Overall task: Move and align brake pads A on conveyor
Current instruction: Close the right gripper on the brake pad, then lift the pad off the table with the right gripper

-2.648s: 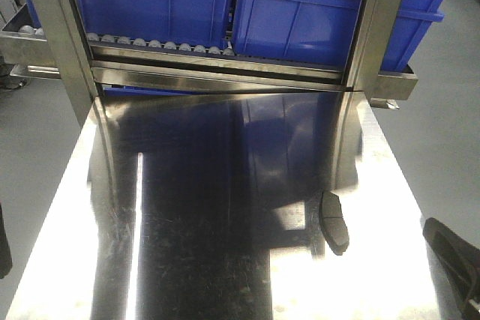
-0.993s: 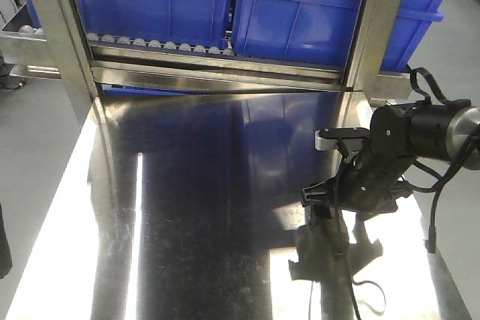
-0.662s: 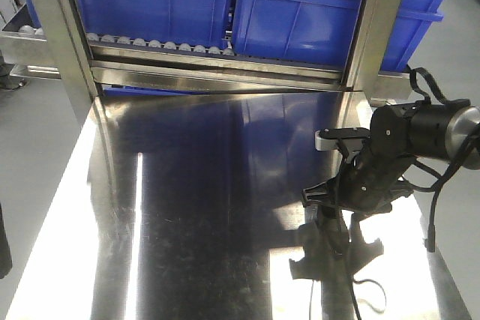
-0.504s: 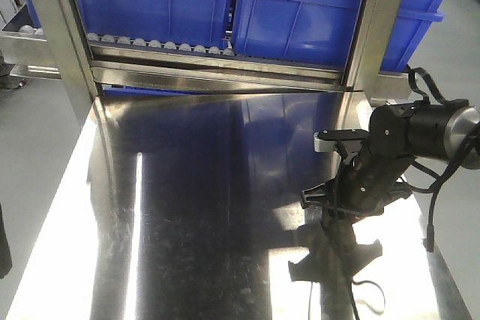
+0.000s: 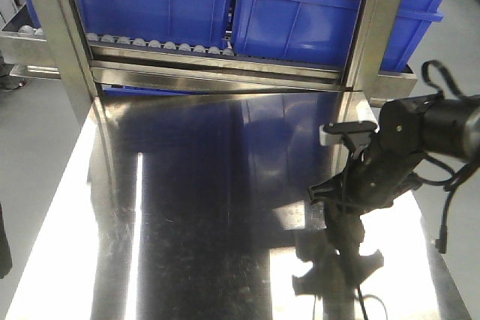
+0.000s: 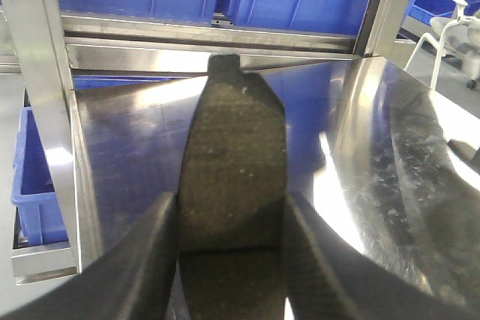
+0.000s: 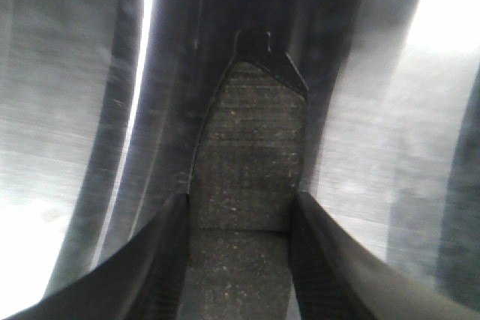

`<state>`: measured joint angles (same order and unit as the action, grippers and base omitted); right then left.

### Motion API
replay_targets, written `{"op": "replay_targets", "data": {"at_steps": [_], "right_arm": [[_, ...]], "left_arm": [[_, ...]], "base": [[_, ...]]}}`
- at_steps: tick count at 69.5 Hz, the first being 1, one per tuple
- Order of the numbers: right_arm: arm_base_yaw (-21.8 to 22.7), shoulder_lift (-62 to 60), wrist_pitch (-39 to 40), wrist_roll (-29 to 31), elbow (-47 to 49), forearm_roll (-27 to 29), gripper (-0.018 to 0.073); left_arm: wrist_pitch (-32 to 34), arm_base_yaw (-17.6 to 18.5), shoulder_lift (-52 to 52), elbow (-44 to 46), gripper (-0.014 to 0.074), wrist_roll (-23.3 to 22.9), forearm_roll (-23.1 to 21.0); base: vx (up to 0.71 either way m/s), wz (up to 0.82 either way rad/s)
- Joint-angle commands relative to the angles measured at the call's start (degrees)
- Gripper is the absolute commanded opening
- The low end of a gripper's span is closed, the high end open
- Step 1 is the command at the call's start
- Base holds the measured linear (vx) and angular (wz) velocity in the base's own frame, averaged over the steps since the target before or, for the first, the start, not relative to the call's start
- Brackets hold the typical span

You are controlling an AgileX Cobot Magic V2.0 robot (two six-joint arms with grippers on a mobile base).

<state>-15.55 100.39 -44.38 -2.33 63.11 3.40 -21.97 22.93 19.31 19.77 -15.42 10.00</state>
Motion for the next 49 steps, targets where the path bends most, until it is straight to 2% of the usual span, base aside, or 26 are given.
{"op": "replay_targets", "data": {"at_steps": [1, 20, 34, 49], "right_arm": [[0.1, -6.5, 2.6, 0.5, 1.5, -0.6, -0.0006], [0.1, -18.4, 6.8, 3.6, 0.0, -0.8, -0.0005], [0.1, -31.7, 16.8, 3.9, -11.6, -0.8, -0.0003], [0.1, -46.8, 18.3, 4.0, -23.7, -1.8, -0.0003]], "left_arm": [[5.6, 0.4, 0.3, 1.7, 0.0073, -0.1, 0.3], [5.6, 0.4, 0.3, 1.7, 0.0073, -0.1, 0.3], [5.6, 0.4, 0.3, 1.7, 0.0073, -0.1, 0.3], [5.6, 0.4, 0.3, 1.7, 0.0073, -0.1, 0.3]], "base": [[0.0, 0.0], [0.0, 0.0], [0.0, 0.0], [0.0, 0.0]]}}
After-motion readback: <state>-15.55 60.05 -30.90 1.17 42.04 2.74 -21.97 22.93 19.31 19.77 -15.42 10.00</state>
